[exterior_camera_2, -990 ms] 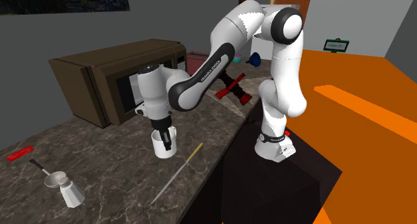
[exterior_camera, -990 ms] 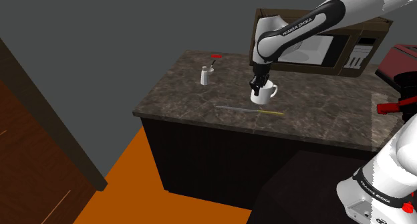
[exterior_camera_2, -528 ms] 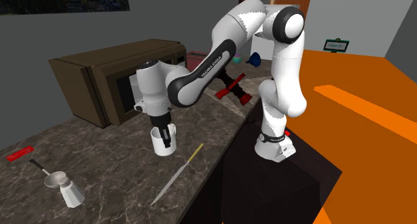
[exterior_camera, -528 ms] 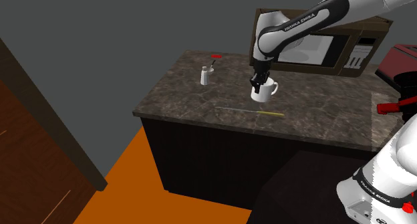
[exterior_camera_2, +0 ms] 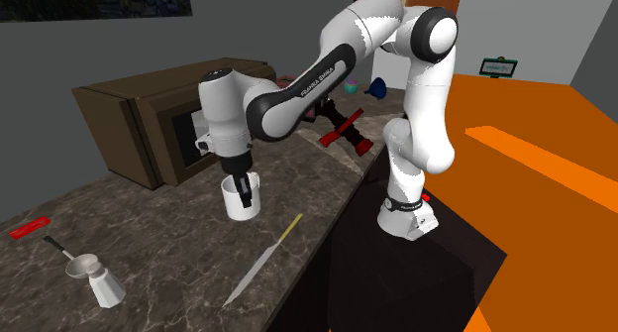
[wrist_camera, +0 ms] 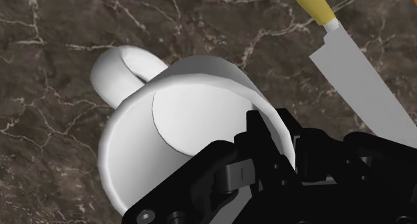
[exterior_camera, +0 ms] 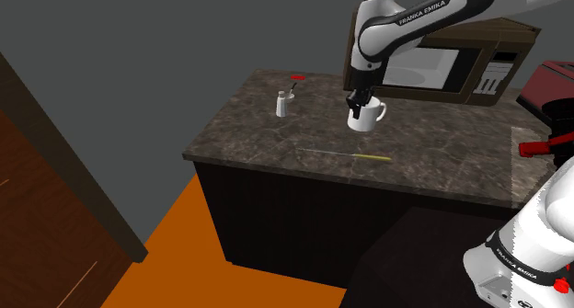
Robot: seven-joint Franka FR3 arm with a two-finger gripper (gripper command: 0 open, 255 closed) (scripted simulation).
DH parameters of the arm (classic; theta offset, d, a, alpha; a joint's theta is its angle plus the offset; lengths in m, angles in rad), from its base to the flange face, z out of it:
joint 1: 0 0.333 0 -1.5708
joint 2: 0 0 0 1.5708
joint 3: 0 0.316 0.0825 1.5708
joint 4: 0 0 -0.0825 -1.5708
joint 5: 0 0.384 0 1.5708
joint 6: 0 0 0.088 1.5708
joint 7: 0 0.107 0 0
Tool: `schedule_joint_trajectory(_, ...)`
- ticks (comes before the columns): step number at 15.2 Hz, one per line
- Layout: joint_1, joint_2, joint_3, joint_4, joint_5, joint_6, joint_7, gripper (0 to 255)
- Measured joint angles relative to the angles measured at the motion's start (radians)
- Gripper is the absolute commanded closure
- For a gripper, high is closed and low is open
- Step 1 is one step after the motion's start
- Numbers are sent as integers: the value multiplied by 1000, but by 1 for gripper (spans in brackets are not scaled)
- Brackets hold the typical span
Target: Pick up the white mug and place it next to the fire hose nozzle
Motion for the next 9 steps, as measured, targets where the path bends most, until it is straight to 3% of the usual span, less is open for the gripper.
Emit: schedule_joint_trajectory(9, 0, -36, 0, 85, 1, -120, -3, 255)
